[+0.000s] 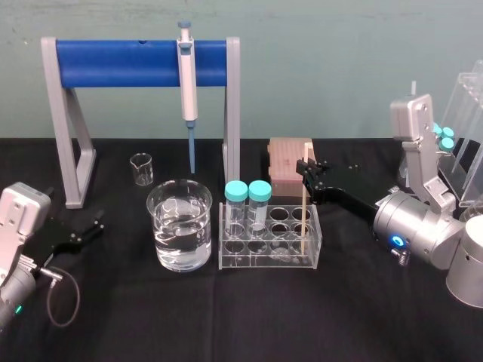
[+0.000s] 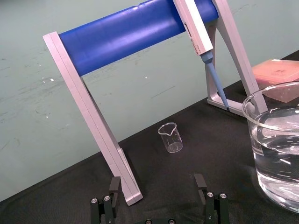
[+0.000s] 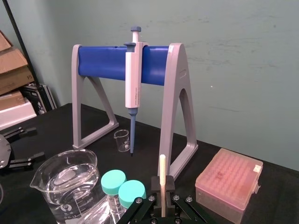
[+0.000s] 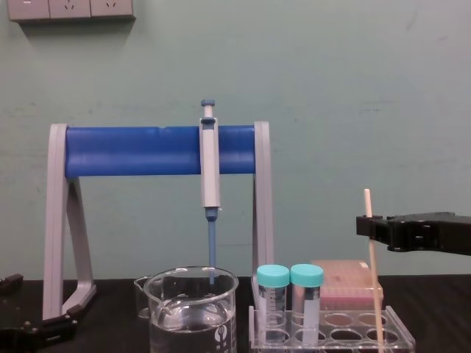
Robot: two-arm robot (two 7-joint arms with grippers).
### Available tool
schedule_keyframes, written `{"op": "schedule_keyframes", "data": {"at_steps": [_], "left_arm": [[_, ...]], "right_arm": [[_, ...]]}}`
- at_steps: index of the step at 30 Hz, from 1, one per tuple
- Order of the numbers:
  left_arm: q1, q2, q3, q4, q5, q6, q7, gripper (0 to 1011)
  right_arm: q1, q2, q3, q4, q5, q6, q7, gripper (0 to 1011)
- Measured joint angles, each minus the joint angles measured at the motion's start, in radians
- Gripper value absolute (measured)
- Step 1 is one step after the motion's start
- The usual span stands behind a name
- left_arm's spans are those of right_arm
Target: Hold the thermometer with one hand and immerse one end into the beaker, then reinsert it into the test tube rack.
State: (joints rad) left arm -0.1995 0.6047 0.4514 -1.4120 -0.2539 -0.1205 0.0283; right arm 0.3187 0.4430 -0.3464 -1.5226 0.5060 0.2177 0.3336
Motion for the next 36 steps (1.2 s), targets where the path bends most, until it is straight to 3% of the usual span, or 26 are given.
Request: {"op": "schedule_keyframes", "data": {"at_steps": [30, 36], "left_arm": [[0.000, 0.000, 0.000, 0.000, 0.000, 0.000, 0.000, 1004], [0.000, 0.000, 0.000, 0.000, 0.000, 0.000, 0.000, 1004]], "right_arm": [[0.000, -0.007, -0.006, 0.004, -0.013, -0.003, 0.002, 55], [0.000, -0.007, -0.006, 0.003, -0.013, -0.003, 0.002, 211]]}}
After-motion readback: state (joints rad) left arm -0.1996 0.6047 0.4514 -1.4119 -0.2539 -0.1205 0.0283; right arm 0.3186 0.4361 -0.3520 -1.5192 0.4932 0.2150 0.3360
